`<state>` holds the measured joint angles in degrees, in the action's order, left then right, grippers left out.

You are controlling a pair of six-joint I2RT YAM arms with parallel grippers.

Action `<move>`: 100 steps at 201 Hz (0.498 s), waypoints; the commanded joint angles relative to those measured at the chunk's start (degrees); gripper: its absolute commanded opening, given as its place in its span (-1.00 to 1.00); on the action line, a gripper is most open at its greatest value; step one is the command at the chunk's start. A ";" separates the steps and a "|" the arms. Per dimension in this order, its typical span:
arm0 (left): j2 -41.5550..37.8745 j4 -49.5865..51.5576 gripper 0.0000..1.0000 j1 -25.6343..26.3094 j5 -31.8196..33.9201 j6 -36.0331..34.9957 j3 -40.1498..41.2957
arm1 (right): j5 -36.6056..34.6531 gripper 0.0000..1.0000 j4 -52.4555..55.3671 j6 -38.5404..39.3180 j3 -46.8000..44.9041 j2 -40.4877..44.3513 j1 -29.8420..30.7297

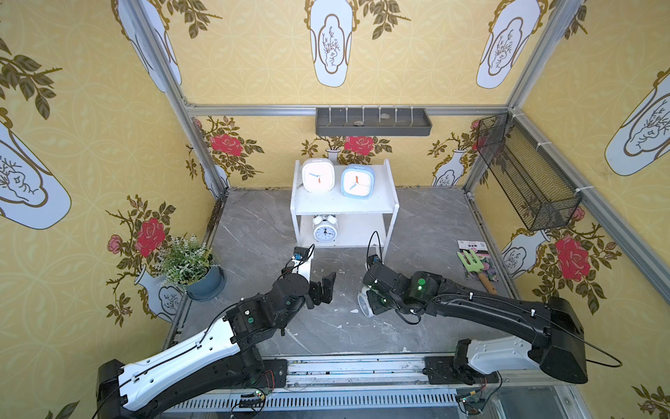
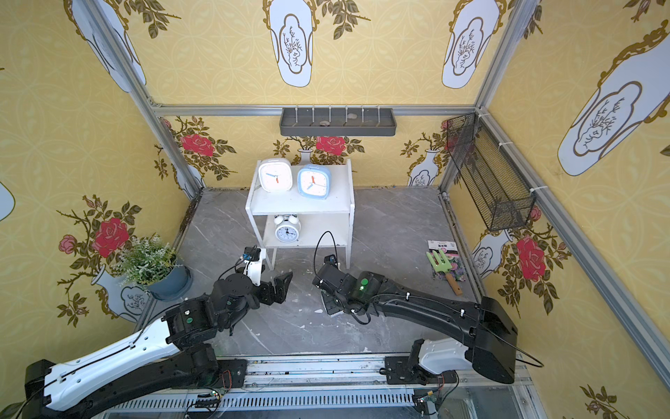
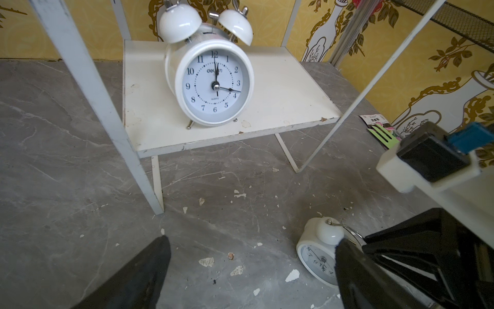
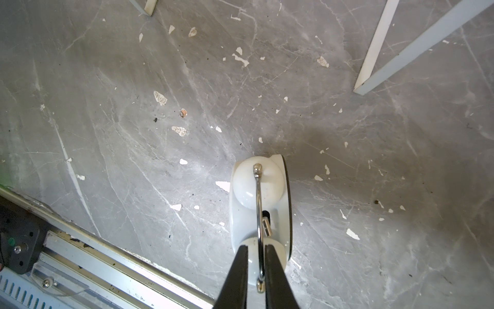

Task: Place the alarm clocks on the shelf by style
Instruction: Move the alarm to the center of the board.

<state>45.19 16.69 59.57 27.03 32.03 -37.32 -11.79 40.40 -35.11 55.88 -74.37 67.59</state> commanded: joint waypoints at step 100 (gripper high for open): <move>0.76 -1.75 0.99 -0.07 -0.31 0.40 0.73 | -3.26 -0.83 0.20 -0.75 0.70 -0.54 0.09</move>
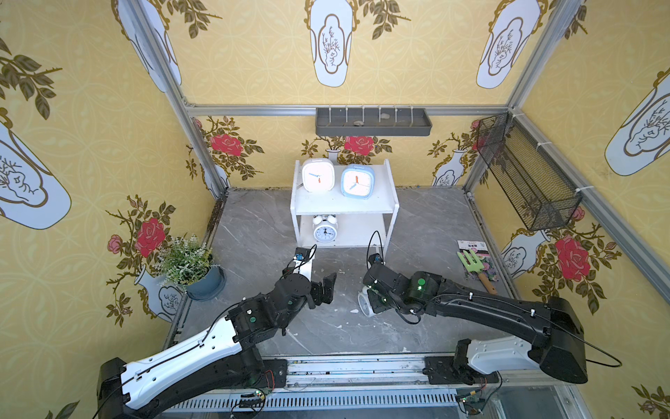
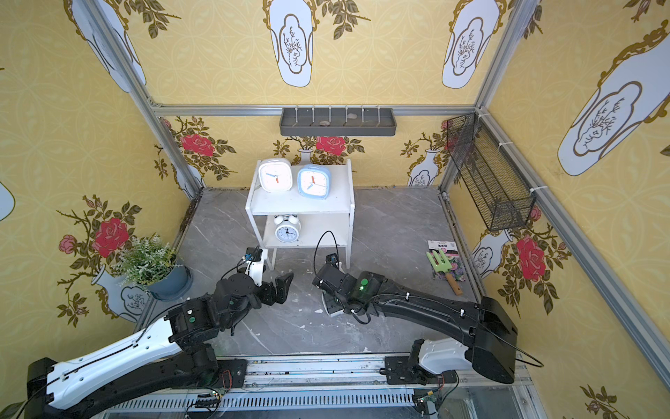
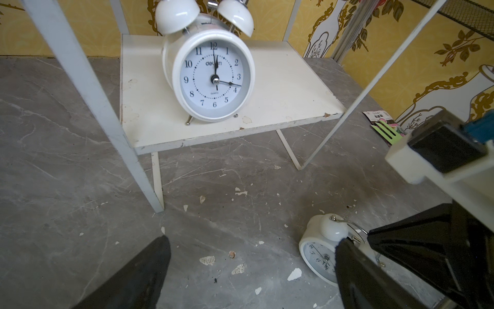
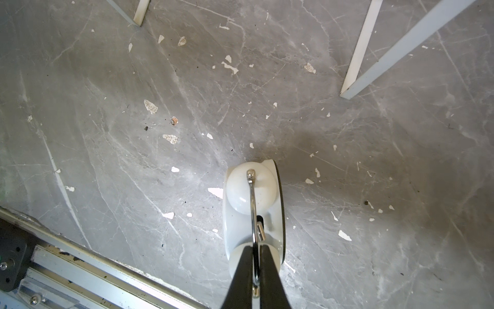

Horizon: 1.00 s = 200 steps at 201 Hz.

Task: Place the alarm clocks on the shelf by style
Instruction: Move the alarm to the center of the board.

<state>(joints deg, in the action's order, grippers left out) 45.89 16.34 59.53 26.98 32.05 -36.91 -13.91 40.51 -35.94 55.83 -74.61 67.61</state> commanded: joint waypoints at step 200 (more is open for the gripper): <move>0.34 -1.57 0.99 -0.21 -0.36 -0.24 0.78 | 2.86 -1.00 -3.41 4.99 1.08 1.47 0.50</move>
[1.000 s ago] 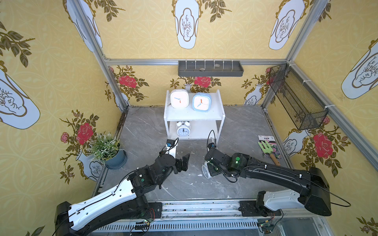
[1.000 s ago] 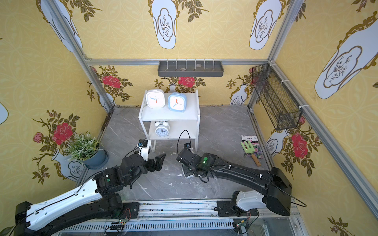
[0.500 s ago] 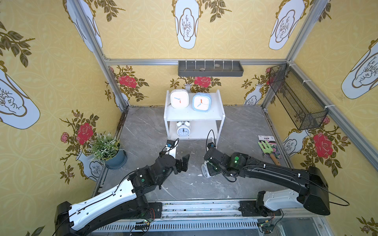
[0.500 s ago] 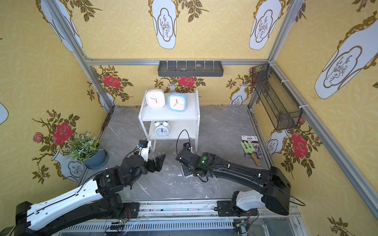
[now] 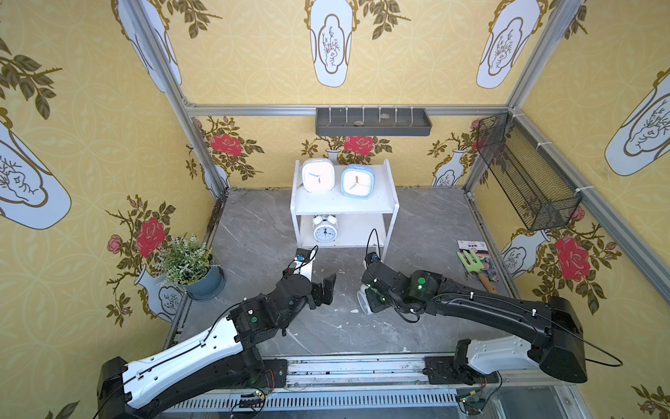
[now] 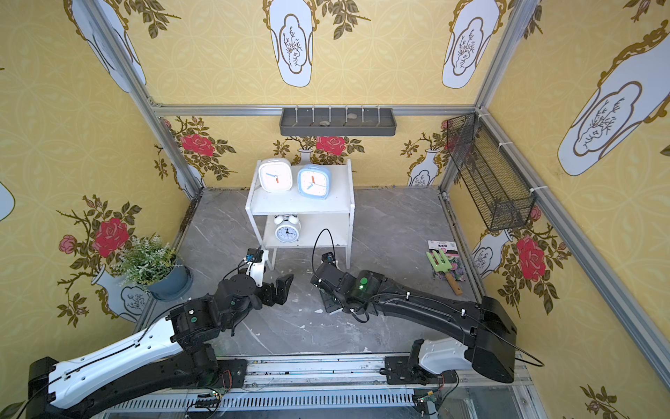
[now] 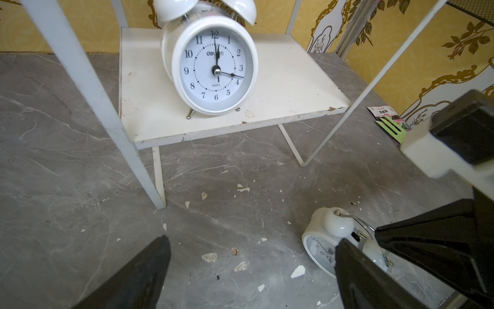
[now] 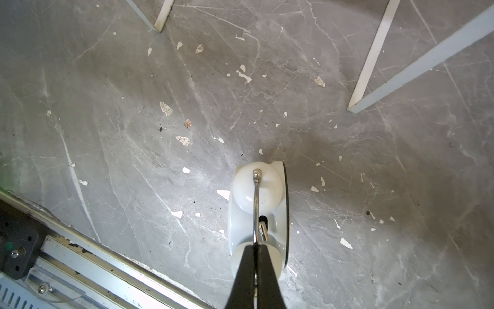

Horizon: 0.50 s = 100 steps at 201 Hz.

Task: Place the alarm clocks on the shelf by style
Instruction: Move the alarm to the center of the board.

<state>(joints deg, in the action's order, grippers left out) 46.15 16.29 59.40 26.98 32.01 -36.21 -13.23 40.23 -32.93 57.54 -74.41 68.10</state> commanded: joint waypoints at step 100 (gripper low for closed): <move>0.53 -1.97 0.99 -0.18 -0.81 -0.46 0.28 | 9.61 -1.00 -10.53 5.39 -4.29 3.66 -0.24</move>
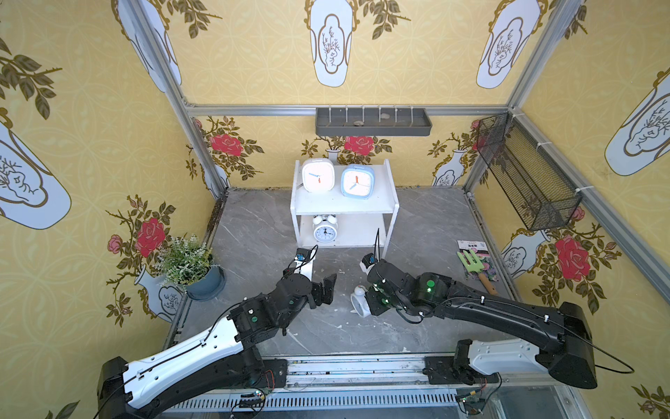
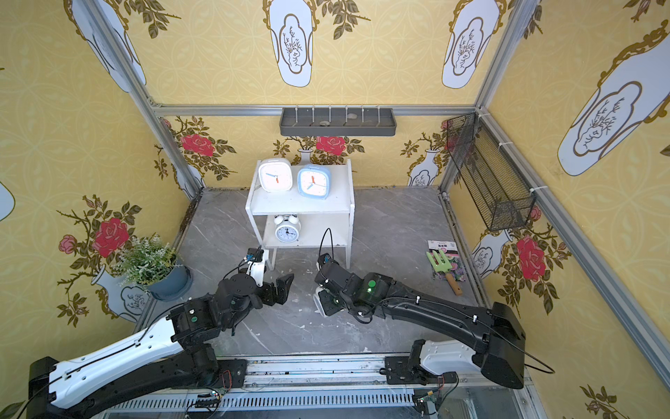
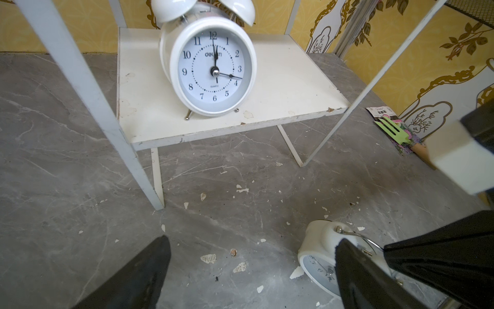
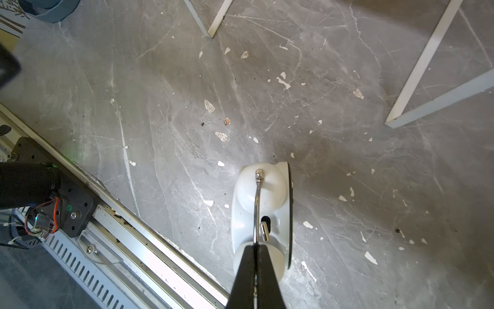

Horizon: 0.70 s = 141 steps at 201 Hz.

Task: Place the alarm clocks on the shelf by style
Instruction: Move the alarm to the center of the board.

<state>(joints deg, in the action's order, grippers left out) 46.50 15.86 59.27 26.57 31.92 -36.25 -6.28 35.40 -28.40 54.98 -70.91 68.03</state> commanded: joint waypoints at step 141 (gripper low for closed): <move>-0.09 -2.15 0.99 -0.15 -0.46 0.25 1.75 | -0.02 -0.56 -8.61 0.28 -3.56 -3.73 -3.87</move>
<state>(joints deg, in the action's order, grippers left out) 46.39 15.40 59.20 26.35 31.99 -34.92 -5.80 28.18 -28.34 51.44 -74.56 64.34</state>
